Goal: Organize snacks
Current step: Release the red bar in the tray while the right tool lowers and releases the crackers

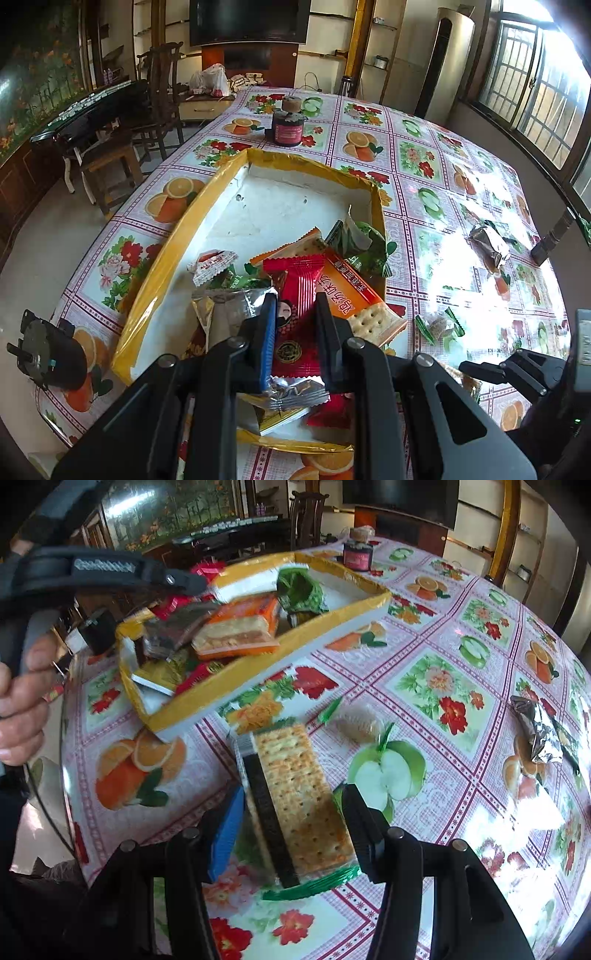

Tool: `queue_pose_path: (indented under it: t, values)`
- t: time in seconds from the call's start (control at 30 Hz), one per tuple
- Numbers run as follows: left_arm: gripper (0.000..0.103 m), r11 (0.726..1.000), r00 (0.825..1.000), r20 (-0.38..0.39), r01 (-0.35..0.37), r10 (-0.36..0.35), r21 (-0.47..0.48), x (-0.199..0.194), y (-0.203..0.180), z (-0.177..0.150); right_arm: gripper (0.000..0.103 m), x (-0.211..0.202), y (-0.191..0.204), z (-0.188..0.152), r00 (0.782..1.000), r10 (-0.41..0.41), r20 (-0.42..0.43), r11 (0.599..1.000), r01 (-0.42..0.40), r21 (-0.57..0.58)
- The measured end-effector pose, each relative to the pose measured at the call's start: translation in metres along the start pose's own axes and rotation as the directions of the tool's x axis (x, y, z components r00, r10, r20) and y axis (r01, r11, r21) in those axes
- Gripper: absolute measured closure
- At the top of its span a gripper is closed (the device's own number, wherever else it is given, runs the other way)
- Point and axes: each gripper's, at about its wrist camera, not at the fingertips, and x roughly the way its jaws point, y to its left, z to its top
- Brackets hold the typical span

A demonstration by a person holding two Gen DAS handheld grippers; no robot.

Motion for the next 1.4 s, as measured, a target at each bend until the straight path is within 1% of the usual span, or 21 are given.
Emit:
queue_pose_path:
  t: [0.03, 0.1, 0.13, 0.23, 0.3, 0.37, 0.47, 0.5, 0.73, 0.97, 1.17, 1.3, 1.4]
  values:
    - [0.081, 1.000, 1.000, 0.001, -0.001, 0.001, -0.001, -0.001, 0.001, 0.000, 0.053, -0.003, -0.002, -0.001, 1.000, 0.014, 0.018, 1.000, -0.014, 0.009]
    - [0.081, 1.000, 1.000, 0.002, -0.002, 0.002, -0.010, -0.002, 0.005, -0.001, 0.058, -0.007, -0.012, -0.003, 0.996, 0.081, 0.040, 0.993, -0.085, 0.086]
    - [0.081, 1.000, 1.000, 0.003, -0.007, 0.007, -0.014, -0.002, 0.008, -0.001, 0.058, -0.011, -0.017, -0.004, 0.993, 0.102, 0.063, 0.987, -0.109, 0.116]
    - [0.081, 1.000, 1.000, 0.002, -0.009, 0.009, -0.027, -0.002, 0.013, 0.000, 0.058, -0.021, -0.024, -0.005, 0.985, 0.129, 0.118, 0.976, -0.148, 0.163]
    - [0.081, 0.999, 1.000, -0.001, -0.012, 0.012, -0.030, -0.001, 0.015, 0.000, 0.058, -0.027, -0.028, -0.003, 0.973, 0.168, 0.161, 0.962, -0.198, 0.190]
    - [0.081, 1.000, 1.000, -0.002, -0.013, 0.013, -0.029, 0.000, 0.015, -0.001, 0.058, -0.031, -0.029, 0.003, 0.966, 0.176, 0.191, 0.957, -0.213, 0.198]
    - [0.081, 1.000, 1.000, -0.003, -0.015, 0.015, -0.025, 0.000, 0.014, -0.002, 0.058, -0.035, -0.031, 0.014, 0.945, 0.223, 0.241, 0.938, -0.275, 0.209]
    - [0.081, 1.000, 1.000, -0.003, -0.017, 0.017, -0.024, 0.000, 0.014, -0.002, 0.058, -0.036, -0.030, 0.019, 0.940, 0.230, 0.252, 0.936, -0.284, 0.207]
    - [0.081, 0.999, 1.000, 0.002, -0.026, 0.026, -0.024, -0.001, 0.017, -0.002, 0.058, -0.035, -0.019, 0.051, 0.918, 0.259, 0.301, 0.932, -0.320, 0.171]
    - [0.081, 0.999, 0.999, 0.003, -0.033, 0.033, -0.023, -0.001, 0.021, -0.002, 0.058, -0.021, -0.017, 0.080, 0.898, 0.312, 0.311, 0.914, -0.373, 0.162]
    - [0.081, 0.999, 0.999, -0.002, -0.038, 0.038, -0.020, 0.003, 0.023, -0.002, 0.058, -0.005, -0.018, 0.096, 0.896, 0.325, 0.304, 0.907, -0.386, 0.167]
    - [0.081, 0.999, 0.999, -0.006, -0.050, 0.050, -0.014, 0.007, 0.024, -0.002, 0.058, 0.007, -0.022, 0.109, 0.903, 0.310, 0.299, 0.913, -0.370, 0.172]
    - [0.081, 0.998, 0.998, -0.016, -0.064, 0.063, -0.011, 0.012, 0.025, -0.003, 0.058, 0.018, -0.028, 0.118, 0.902, 0.310, 0.301, 0.908, -0.375, 0.189]
